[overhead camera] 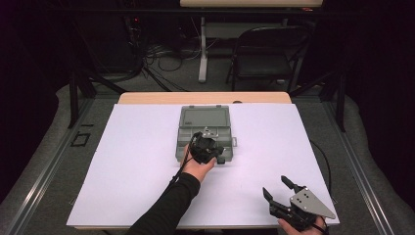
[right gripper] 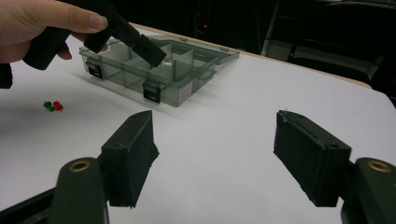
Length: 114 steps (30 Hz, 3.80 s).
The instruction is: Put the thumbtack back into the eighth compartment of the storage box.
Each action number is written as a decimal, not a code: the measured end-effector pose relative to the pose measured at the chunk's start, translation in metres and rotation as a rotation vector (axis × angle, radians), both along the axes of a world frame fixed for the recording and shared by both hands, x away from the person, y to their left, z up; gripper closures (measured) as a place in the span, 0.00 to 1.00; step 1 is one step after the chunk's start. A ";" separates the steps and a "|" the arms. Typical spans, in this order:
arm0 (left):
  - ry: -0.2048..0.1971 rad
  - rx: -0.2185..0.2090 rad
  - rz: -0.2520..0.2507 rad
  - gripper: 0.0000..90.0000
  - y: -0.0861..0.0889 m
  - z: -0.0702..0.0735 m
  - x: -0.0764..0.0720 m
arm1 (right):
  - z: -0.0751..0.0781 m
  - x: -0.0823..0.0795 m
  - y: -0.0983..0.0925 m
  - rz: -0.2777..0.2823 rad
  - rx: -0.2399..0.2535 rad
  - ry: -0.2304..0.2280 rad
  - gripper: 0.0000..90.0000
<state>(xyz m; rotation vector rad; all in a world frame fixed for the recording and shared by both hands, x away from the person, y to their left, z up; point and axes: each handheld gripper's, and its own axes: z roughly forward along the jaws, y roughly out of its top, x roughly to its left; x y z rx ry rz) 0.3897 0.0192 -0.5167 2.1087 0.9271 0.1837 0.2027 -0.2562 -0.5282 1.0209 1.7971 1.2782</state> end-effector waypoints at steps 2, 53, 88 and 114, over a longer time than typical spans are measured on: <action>-0.002 0.004 0.001 1.00 0.000 -0.001 0.000 | 0.000 0.000 0.000 -0.001 0.001 0.000 0.31; -0.180 -0.097 0.006 0.41 0.085 0.036 -0.061 | -0.001 0.000 0.000 -0.005 -0.004 0.008 0.31; -0.133 -0.108 0.069 0.51 0.140 -0.019 -0.101 | -0.001 0.000 0.002 -0.002 -0.011 0.011 0.31; -0.052 -0.049 -0.076 0.77 0.111 -0.048 -0.099 | -0.001 0.000 0.001 0.004 -0.011 0.011 0.31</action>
